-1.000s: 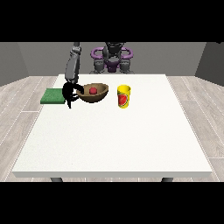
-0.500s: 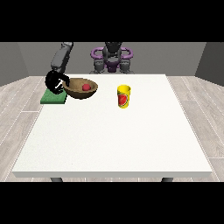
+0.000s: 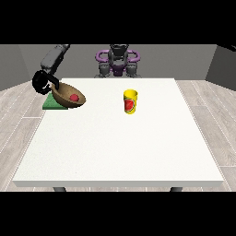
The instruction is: Pick the cup and pour the ball into the bowl, then pick the bowl and place it on the pad
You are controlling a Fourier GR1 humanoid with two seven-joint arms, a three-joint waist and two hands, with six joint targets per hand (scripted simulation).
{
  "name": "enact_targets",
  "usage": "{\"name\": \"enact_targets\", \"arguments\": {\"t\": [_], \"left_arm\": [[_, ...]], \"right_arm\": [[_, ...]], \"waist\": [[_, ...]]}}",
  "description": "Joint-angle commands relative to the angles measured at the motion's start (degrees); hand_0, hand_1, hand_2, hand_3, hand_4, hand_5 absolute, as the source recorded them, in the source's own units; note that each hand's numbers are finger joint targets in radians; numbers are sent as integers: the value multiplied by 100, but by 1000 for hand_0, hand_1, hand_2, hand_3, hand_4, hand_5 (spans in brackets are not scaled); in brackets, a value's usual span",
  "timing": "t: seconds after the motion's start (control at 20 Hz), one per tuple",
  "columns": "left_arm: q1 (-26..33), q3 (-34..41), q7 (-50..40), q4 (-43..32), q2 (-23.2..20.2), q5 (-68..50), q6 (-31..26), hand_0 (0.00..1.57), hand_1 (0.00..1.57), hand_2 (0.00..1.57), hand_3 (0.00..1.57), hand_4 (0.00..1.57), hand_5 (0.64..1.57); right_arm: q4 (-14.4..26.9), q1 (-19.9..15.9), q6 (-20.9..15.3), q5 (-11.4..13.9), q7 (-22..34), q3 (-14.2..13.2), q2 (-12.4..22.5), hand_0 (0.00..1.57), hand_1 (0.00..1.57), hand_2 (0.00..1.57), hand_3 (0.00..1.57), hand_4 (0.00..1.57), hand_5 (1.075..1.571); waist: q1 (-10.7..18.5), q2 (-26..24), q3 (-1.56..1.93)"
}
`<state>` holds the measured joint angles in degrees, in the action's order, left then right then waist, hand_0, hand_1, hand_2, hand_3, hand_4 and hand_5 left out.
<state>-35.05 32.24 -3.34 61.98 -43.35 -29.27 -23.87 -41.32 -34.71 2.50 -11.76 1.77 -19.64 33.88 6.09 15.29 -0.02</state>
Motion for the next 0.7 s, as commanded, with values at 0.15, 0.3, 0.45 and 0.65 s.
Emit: {"name": "enact_targets", "arguments": {"t": [0.15,0.3,0.45,0.65], "left_arm": [[154,46,783,-59,-54,332,90,0,0,0,0,703,1562],[107,250,640,231,-305,75,16,0,0,0,0,670,1559],[169,438,551,573,-333,-120,160,0,0,0,0,677,1559],[316,507,158,1060,-308,-356,360,0,0,0,0,695,1560]], "right_arm": [[233,-81,191,-128,-619,-188,-34,1571,1571,1571,1373,990,1571],[699,0,712,-202,-1188,-519,653,1571,1571,1571,374,990,1570],[1104,65,959,-236,-1590,-675,879,1571,1571,1571,81,962,1571],[1505,8,994,-61,-2032,-652,1028,1571,1571,1571,0,986,1571]], "waist": [[-174,612,7],[-123,1031,17],[-128,1200,20],[-167,1251,21]]}}
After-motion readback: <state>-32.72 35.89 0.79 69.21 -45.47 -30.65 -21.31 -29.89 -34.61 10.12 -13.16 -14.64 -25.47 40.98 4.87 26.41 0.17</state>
